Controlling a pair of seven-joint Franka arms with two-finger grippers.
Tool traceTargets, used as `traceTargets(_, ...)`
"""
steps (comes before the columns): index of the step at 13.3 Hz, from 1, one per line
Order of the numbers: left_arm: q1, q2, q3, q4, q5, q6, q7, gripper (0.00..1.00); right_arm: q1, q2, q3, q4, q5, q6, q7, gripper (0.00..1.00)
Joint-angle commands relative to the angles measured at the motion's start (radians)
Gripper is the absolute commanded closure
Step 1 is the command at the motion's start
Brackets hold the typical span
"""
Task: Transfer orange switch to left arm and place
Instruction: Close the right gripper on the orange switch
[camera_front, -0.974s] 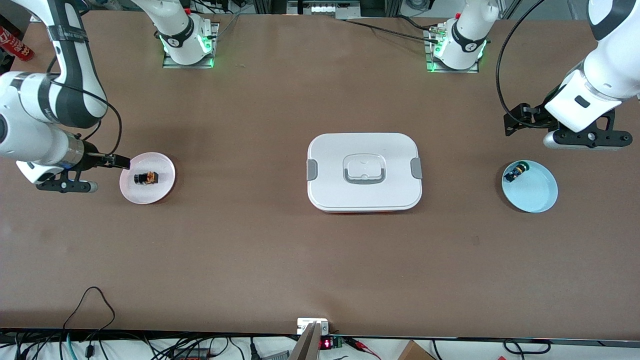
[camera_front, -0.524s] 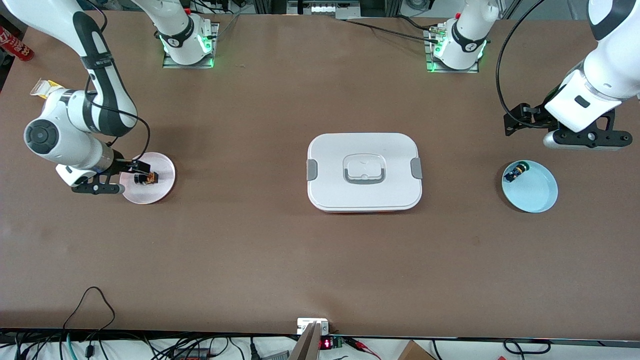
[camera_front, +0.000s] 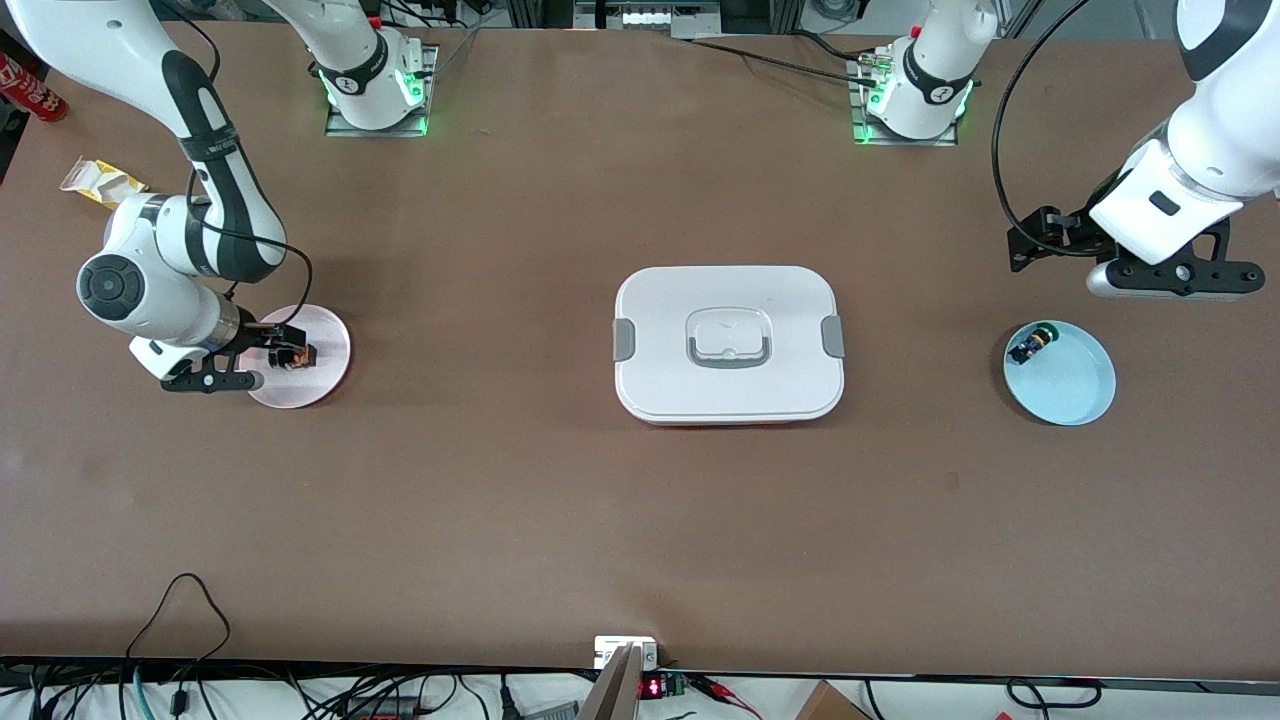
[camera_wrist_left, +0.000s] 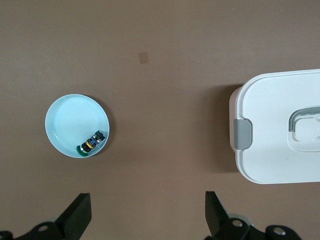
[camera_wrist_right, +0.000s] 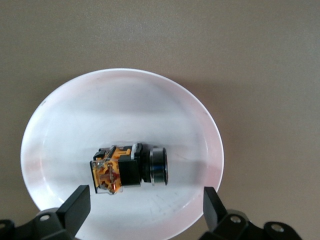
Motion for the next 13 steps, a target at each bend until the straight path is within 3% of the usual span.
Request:
traceTargets(1, -0.001, -0.009, -0.001, 0.006, -0.009, -0.014, -0.009, 0.00, -0.018, 0.002, 0.038, 0.001, -0.002, 0.024, -0.001, 0.00)
traceTargets(13, 0.000, -0.009, -0.001, 0.006, -0.009, -0.014, -0.009, 0.00, -0.049, 0.071, 0.057, 0.001, -0.002, 0.082, -0.025, 0.00)
